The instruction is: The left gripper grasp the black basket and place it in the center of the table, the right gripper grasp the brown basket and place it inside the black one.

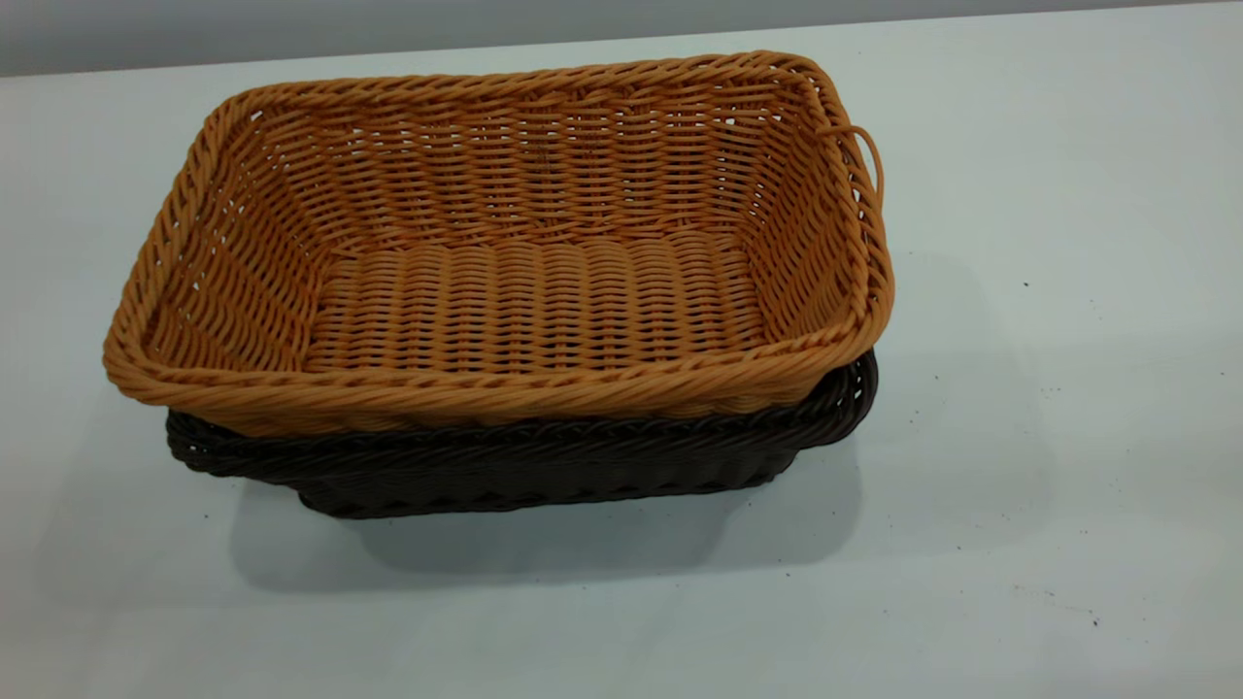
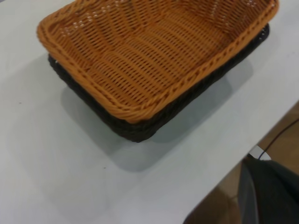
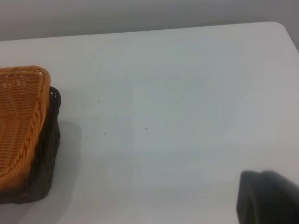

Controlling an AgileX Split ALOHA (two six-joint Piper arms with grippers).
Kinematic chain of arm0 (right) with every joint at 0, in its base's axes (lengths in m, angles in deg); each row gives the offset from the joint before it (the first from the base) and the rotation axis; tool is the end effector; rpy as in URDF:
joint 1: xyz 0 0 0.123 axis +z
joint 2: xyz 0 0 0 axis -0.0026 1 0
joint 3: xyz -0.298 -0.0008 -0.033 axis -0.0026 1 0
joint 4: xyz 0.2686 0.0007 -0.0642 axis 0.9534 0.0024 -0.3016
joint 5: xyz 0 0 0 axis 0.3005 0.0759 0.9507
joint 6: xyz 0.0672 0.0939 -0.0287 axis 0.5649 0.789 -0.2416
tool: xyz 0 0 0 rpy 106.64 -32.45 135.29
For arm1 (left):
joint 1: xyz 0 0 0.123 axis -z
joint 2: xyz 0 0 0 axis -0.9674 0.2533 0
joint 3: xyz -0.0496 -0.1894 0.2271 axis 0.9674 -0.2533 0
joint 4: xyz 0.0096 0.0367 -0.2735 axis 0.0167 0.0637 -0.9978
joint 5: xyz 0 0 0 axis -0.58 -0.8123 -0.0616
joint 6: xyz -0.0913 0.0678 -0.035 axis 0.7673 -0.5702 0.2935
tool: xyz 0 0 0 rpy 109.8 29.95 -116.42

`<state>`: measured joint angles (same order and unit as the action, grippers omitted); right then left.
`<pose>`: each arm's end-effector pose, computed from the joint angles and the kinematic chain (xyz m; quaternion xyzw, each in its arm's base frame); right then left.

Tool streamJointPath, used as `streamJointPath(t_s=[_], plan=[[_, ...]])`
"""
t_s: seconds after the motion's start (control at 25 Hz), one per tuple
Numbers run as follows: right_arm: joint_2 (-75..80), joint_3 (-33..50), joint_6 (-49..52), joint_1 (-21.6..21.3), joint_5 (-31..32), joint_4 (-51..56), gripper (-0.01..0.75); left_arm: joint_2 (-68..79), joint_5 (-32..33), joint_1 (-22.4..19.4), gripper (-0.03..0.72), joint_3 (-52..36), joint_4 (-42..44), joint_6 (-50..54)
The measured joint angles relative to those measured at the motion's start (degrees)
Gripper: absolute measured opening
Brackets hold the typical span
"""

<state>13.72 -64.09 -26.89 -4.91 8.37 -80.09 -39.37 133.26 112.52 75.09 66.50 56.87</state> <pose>0.0292 0.0077 0.2726 -0.0022 0.8549 0.0053 0.5188 0.0265 -0.0262 0.2566 0.3194 0.8206 -0.1524 0.4488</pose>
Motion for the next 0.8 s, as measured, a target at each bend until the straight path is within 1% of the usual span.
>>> streamJointPath(t_s=[0.08, 0.2, 0.36, 0.6, 0.72, 0.8], plan=[[0.0, 0.0, 0.0, 0.0, 0.0, 0.1, 0.005, 0.0, 0.0, -2.0, -0.001, 0.0, 0.0, 0.0], [0.0, 0.0, 0.0, 0.0, 0.0, 0.1, 0.005, 0.0, 0.0, -6.7, -0.001, 0.0, 0.0, 0.0], [0.0, 0.0, 0.0, 0.0, 0.0, 0.1, 0.005, 0.0, 0.0, -15.1, -0.001, 0.0, 0.0, 0.0], [0.0, 0.0, 0.0, 0.0, 0.0, 0.1, 0.005, 0.0, 0.0, -29.1, -0.001, 0.0, 0.0, 0.0], [0.0, 0.0, 0.0, 0.0, 0.0, 0.1, 0.005, 0.0, 0.0, -34.9, -0.001, 0.0, 0.0, 0.0], [0.0, 0.0, 0.0, 0.0, 0.0, 0.1, 0.005, 0.0, 0.0, -37.5, -0.001, 0.0, 0.0, 0.0]])
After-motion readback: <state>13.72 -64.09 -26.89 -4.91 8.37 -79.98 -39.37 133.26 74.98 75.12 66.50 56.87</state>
